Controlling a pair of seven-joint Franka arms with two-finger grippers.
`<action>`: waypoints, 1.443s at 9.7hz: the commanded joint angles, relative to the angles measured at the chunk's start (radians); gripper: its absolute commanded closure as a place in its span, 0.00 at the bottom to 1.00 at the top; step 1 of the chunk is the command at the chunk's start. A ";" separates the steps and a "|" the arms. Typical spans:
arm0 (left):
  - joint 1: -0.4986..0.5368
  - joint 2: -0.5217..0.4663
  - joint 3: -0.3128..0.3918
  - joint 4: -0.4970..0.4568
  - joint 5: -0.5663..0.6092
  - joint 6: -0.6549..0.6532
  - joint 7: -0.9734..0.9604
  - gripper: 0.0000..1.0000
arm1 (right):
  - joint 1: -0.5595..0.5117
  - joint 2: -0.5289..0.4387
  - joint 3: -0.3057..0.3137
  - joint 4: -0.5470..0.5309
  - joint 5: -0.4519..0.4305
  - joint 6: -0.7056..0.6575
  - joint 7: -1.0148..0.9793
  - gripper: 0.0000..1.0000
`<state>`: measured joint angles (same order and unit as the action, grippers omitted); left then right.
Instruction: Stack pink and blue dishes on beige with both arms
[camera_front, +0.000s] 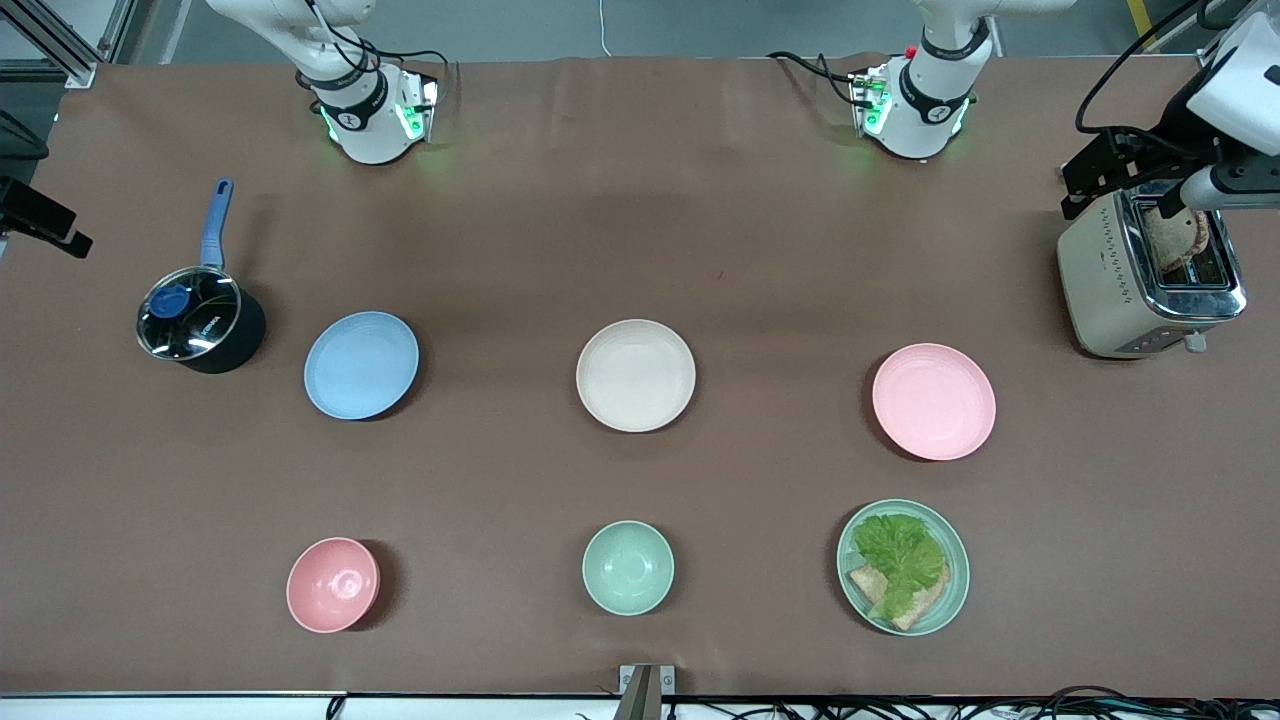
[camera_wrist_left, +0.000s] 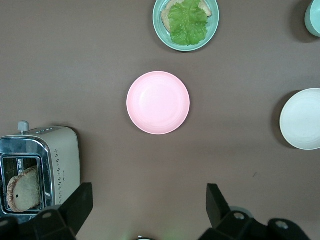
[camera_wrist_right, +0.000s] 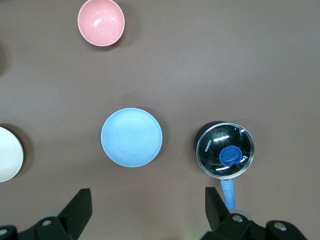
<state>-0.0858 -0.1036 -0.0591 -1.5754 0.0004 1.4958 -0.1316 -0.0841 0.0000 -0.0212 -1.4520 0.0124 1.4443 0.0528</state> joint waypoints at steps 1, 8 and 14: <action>-0.005 0.041 0.013 0.027 -0.011 -0.025 0.010 0.00 | -0.011 -0.012 0.006 -0.011 0.006 -0.002 -0.010 0.00; 0.119 0.186 0.019 -0.231 -0.020 0.338 0.286 0.00 | -0.017 0.066 -0.011 -0.121 0.018 0.101 -0.181 0.00; 0.256 0.427 0.013 -0.514 -0.176 0.871 0.565 0.00 | -0.043 0.213 -0.057 -0.635 0.202 0.773 -0.570 0.00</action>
<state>0.1433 0.2158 -0.0381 -2.0896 -0.1175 2.3036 0.3519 -0.1107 0.2004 -0.0733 -1.9966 0.1502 2.1186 -0.4130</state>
